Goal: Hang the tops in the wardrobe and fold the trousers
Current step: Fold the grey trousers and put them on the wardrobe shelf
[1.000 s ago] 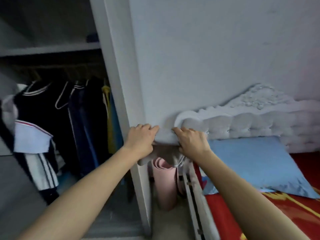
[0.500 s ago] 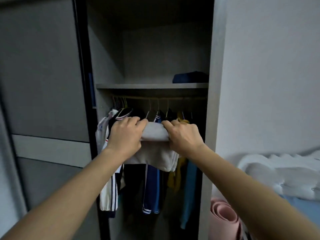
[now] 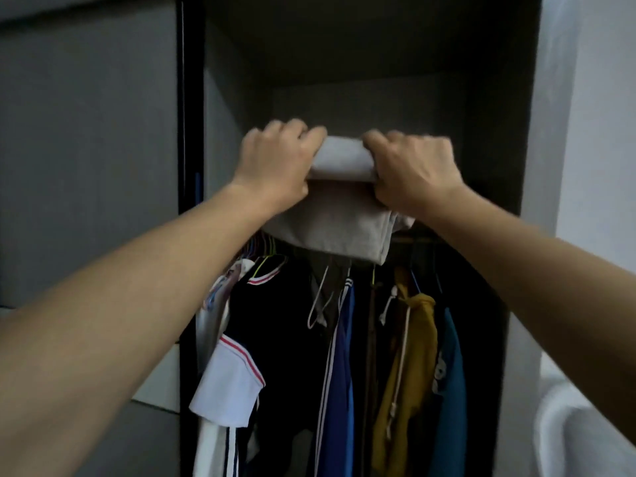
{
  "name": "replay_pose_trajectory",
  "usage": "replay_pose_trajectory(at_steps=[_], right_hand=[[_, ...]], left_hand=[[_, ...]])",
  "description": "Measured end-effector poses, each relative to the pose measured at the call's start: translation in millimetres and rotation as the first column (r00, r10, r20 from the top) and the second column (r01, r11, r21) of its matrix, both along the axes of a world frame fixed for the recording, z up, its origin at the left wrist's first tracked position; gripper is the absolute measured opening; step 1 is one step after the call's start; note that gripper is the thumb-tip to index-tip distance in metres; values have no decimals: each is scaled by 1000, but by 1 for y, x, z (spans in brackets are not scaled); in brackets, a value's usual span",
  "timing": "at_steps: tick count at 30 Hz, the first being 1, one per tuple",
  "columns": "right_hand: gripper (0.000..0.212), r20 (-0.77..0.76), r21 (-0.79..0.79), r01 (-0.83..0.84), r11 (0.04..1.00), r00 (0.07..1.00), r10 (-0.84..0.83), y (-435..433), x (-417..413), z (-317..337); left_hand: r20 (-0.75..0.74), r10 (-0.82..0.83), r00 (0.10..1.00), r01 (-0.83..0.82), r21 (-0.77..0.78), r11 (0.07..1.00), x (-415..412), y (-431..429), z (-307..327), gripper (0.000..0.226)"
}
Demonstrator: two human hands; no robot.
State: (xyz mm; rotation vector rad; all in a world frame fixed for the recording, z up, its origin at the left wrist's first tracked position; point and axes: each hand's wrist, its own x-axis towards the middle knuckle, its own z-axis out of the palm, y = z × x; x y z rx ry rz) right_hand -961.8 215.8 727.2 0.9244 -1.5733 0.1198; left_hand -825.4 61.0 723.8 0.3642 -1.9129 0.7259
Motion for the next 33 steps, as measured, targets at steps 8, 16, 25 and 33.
replay_pose_trajectory(at_steps=[8, 16, 25, 33], right_hand=[[44, -131, -138, -2, 990, 991, -16, -57, -122, 87], [41, -162, -83, 13, 996, 987, -27, -136, -238, 127], [30, 32, 119, 119, 986, 992, -123, -235, -320, 144], [46, -70, 22, 213, 977, 975, -211, -307, -385, 151]], left_hand=[[-151, -30, 988, 8, -147, 989, -121, -58, 83, 58], [-139, -22, 990, 5, -118, 993, -241, -137, 117, 56], [-10, -105, 994, 106, 55, 993, -341, -250, 122, 52], [-104, -162, 981, 172, 92, 981, -420, -316, 130, 57]])
